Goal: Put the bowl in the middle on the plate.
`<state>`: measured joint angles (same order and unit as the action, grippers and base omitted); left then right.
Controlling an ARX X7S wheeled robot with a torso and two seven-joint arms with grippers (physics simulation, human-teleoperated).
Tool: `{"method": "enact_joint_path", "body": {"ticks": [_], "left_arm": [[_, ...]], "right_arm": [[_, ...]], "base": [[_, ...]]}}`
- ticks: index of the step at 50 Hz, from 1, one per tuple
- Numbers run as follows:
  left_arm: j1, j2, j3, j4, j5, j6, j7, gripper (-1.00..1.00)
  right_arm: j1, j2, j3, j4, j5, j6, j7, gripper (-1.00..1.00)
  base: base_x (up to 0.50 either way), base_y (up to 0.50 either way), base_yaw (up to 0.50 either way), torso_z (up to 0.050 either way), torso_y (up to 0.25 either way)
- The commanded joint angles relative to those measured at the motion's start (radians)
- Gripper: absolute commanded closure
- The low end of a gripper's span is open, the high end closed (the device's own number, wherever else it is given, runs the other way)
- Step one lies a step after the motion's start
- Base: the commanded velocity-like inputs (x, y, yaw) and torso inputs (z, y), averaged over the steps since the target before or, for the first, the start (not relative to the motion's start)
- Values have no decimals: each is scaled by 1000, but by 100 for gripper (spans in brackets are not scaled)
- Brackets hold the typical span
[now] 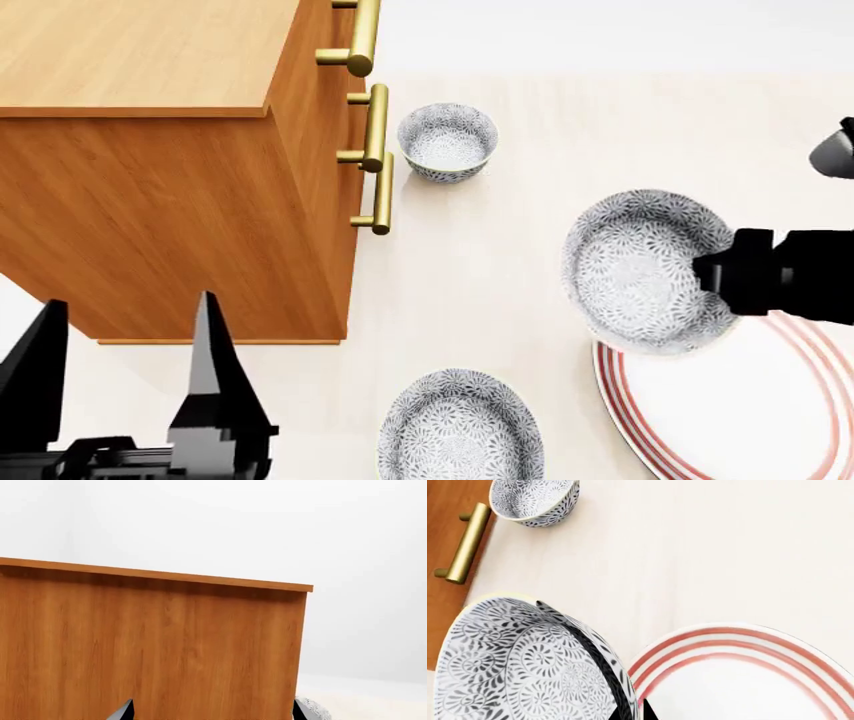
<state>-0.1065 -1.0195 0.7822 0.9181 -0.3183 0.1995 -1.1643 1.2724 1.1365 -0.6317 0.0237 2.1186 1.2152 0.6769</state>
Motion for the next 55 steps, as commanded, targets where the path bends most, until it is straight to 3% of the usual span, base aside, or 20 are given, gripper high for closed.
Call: {"method": "enact_joint_path", "body": {"ticks": [1,21,37,55], "left_arm": [[-6,10,-2,-18,-14,-1,7,-100],[-5,16,0,-17,-11,-9,12,-100],[-8,22,1,-18,-13,-18,17,-100],[-4,26,0,-18,-9,-21,19,-100]], "right_arm": [[-91,142,60,-62,29,-60,-52,100],[-212,258,79,-102,13,-159,-126,100],[-348,432,46,-170,14,-348,-248,100],[-372,434,37,-109,-4,-387,-254,100]], "base": [[0,0,0,0,0],[0,0,0,0,0],[0,0,0,0,0],[0,0,0,0,1]]}}
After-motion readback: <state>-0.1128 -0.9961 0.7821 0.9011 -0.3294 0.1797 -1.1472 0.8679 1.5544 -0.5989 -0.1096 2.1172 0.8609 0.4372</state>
